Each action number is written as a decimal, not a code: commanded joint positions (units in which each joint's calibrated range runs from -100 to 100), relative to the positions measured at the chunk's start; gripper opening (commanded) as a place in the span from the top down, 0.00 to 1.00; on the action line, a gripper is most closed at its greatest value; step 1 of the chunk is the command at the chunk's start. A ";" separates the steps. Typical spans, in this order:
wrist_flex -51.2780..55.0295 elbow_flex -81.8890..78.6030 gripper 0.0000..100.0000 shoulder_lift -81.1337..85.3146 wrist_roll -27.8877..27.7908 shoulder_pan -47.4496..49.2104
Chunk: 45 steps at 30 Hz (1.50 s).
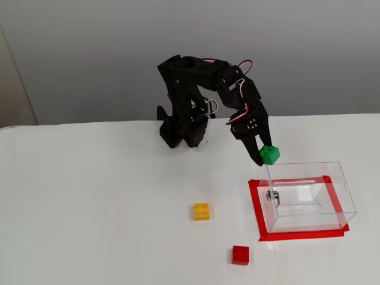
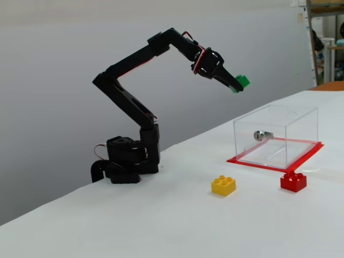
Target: Pick the green lego brick and place it into the transparent box
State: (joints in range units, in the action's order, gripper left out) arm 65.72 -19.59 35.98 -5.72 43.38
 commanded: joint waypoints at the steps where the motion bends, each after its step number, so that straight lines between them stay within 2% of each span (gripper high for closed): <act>1: -0.71 5.67 0.84 -6.58 0.13 1.98; 14: -0.71 30.35 0.84 -33.31 0.13 7.60; 20: -0.62 36.77 0.84 -41.46 0.08 10.64; 28: -0.62 37.13 0.84 -44.43 -0.18 12.71; 32: -0.62 37.04 0.72 -44.43 0.03 12.71; 34: -0.62 36.95 0.70 -44.43 -0.13 12.71; 42: -0.28 37.04 0.72 -43.58 -0.08 12.34; 45: 0.25 37.32 0.79 -42.64 -0.34 12.19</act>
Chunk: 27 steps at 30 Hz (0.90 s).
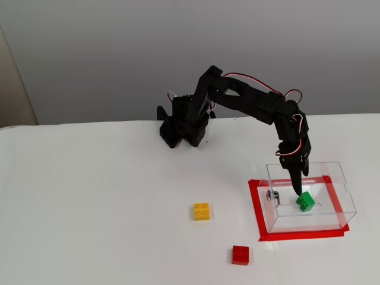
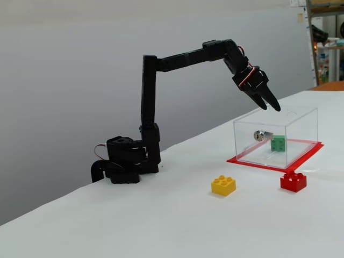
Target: Pick the green lego brick and place it into the transparent box
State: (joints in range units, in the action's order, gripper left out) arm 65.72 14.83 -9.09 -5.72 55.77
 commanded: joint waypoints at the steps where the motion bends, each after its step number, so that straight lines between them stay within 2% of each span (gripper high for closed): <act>1: 0.33 2.44 0.83 3.19 -0.34 -0.28; 4: 0.33 1.90 0.92 5.74 -0.03 -0.50; 10: 1.46 1.90 0.98 10.92 0.03 -2.72; 20: 9.12 0.54 0.98 20.08 0.13 -10.04; 27: 8.25 -12.39 0.98 35.44 1.54 -20.61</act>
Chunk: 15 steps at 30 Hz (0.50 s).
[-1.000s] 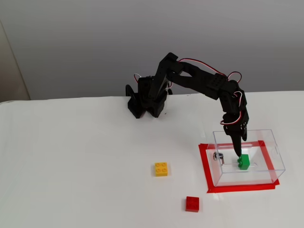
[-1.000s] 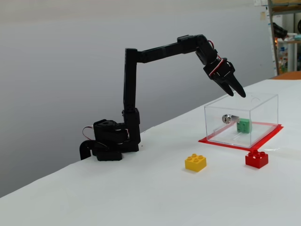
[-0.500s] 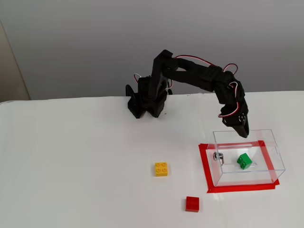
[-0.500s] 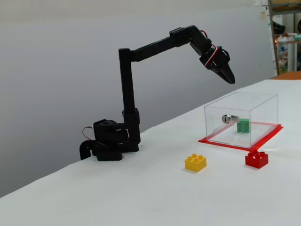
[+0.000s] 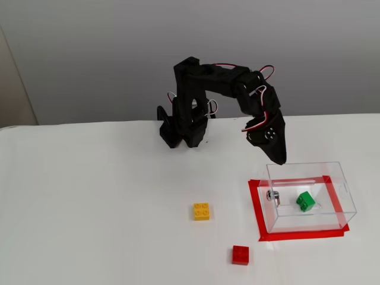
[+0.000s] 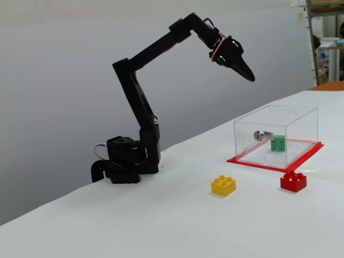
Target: Pick the green lego brick and place it into the transparent box
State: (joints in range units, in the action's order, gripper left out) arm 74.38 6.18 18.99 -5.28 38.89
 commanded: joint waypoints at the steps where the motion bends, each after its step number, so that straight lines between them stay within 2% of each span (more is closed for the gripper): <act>1: -0.40 -5.91 0.98 9.91 1.78 -5.88; 15: -0.40 -36.29 0.98 37.99 2.77 -32.94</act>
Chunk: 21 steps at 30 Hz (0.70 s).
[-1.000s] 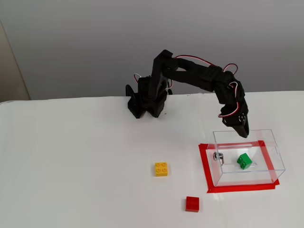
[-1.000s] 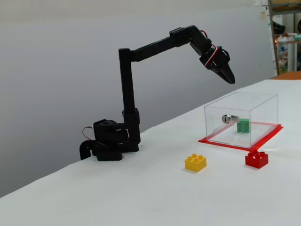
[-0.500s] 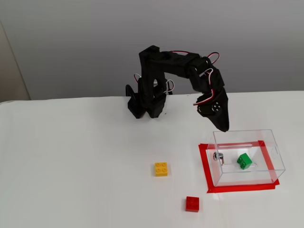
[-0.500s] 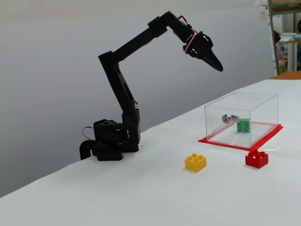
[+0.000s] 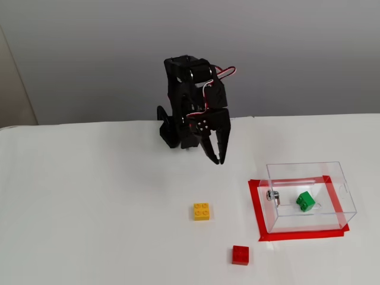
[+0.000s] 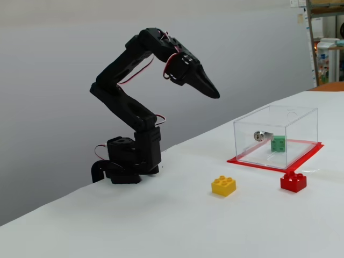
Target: Pick the green lego brick and place it into the transparent box
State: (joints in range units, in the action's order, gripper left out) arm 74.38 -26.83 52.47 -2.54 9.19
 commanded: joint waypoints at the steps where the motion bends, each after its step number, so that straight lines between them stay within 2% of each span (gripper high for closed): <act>1: -0.40 -4.99 0.98 6.03 0.04 -4.20; 9: -1.01 -21.27 0.98 18.85 -0.17 -10.11; 21: -18.77 -50.56 0.98 36.58 0.19 -18.91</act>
State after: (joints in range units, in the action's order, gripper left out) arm 59.13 -73.35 86.89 -2.54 -8.76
